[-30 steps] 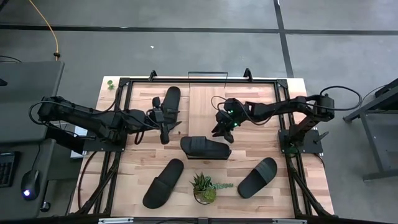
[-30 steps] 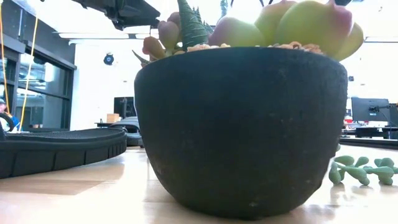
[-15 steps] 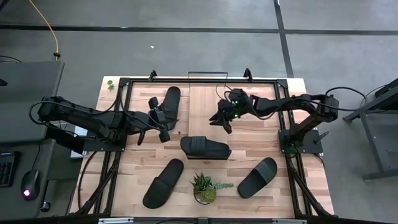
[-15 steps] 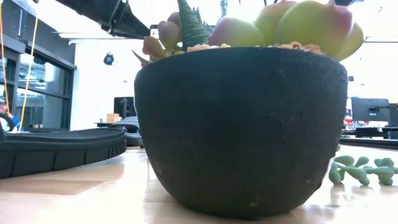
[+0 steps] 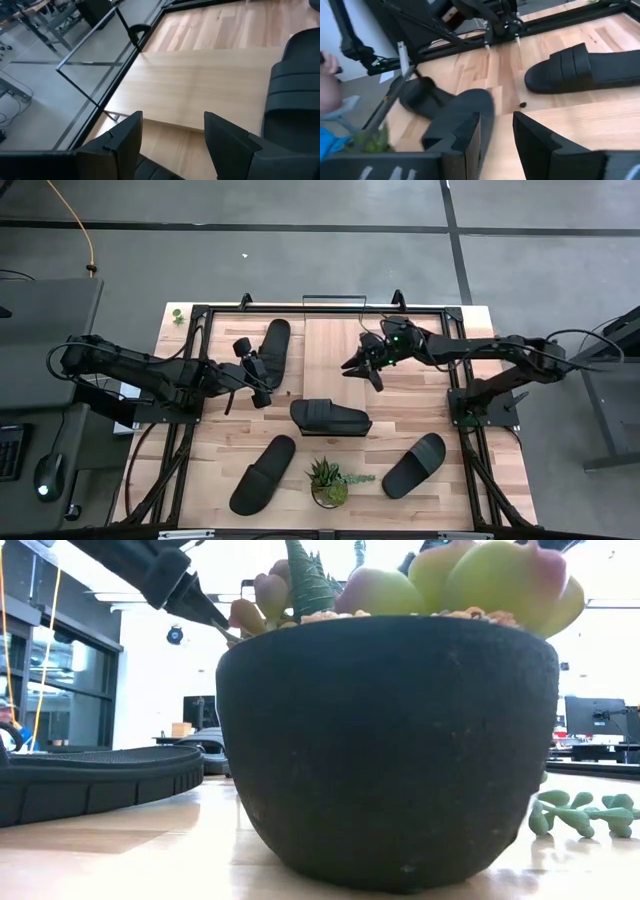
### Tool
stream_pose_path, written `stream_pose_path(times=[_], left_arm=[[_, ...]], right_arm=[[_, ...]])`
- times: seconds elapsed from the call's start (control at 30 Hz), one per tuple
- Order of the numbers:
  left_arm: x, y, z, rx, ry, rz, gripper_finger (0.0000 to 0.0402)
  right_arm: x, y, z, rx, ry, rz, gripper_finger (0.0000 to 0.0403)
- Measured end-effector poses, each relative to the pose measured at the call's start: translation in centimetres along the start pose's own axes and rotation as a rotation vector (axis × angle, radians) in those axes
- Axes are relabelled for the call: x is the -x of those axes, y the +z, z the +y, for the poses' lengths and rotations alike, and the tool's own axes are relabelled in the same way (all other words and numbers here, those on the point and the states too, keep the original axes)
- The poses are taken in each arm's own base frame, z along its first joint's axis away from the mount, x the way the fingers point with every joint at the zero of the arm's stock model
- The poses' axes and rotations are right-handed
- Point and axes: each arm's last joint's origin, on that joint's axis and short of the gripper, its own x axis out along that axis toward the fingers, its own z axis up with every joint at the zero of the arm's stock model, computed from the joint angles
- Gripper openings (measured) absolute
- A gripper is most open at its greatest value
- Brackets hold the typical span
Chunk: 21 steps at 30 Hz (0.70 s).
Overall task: Pick and place slides into the shelf
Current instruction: Put the bottom right black slide on the shelf
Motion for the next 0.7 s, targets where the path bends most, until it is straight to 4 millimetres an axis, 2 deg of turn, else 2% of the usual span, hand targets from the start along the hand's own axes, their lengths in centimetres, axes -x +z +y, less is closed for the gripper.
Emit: stream_pose_path(times=[0.3,0.43,0.7], left_arm=[[0.0,0.0,0.0,0.002,0.0,0.0,0.0195],[0.0,0.0,0.0,0.002,0.0,-0.001,0.0195],[0.0,0.1,0.0,0.01,0.0,-0.011,0.0195]], right_arm=[[1.7,-0.3,3.5,-0.008,0.042,0.112,0.0108],[1.4,-0.9,4.7,0.058,0.084,0.166,0.0108],[1.0,-2.0,6.3,0.05,0.133,0.257,0.0108]])
